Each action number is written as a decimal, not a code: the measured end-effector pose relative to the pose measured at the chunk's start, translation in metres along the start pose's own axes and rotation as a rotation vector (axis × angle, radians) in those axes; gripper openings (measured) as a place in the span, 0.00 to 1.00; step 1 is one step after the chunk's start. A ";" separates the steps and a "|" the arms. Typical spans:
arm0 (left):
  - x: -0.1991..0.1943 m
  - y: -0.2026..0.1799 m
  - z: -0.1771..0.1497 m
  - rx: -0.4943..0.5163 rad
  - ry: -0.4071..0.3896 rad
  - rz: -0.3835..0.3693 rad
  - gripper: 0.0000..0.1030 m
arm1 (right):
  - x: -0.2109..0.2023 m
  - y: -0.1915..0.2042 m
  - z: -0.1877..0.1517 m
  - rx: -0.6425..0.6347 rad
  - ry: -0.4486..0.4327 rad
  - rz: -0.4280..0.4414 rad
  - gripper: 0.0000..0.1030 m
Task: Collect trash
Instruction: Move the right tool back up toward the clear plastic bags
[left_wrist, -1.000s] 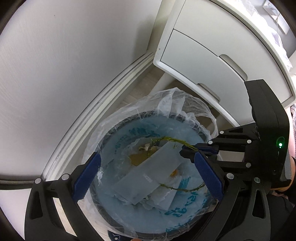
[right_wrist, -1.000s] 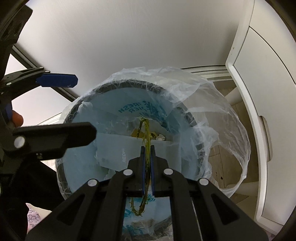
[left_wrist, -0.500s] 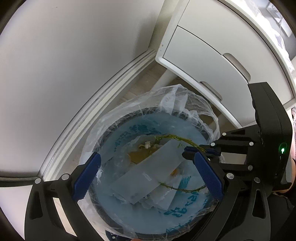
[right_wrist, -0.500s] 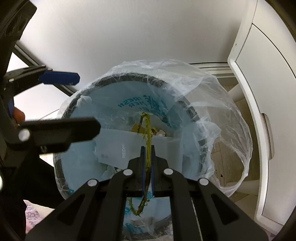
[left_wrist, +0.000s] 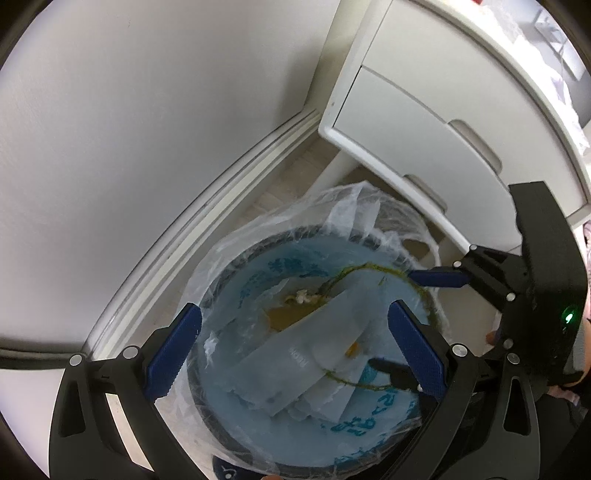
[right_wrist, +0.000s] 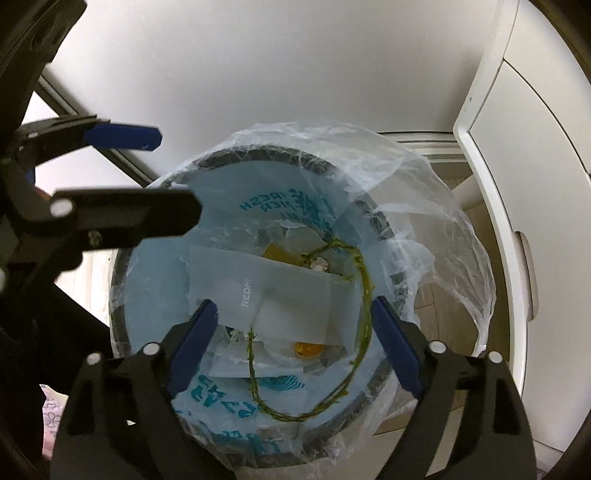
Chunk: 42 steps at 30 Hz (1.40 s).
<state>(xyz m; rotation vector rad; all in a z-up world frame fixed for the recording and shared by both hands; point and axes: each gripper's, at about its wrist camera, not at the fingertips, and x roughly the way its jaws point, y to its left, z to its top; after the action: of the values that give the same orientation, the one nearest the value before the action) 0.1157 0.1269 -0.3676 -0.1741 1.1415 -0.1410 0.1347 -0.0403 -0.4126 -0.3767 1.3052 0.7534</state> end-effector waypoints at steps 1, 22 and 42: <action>-0.001 -0.002 0.000 0.006 -0.006 0.000 0.96 | -0.001 0.000 0.000 -0.002 0.000 -0.001 0.88; -0.071 -0.031 0.012 0.015 -0.125 0.018 0.95 | -0.117 -0.007 0.004 0.074 -0.211 -0.211 0.93; -0.191 -0.154 0.101 0.214 -0.375 -0.053 0.95 | -0.315 -0.047 -0.024 0.283 -0.475 -0.419 0.93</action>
<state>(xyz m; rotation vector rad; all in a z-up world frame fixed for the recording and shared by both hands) 0.1261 0.0208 -0.1246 -0.0367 0.7425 -0.2648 0.1260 -0.1785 -0.1252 -0.2121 0.8277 0.2715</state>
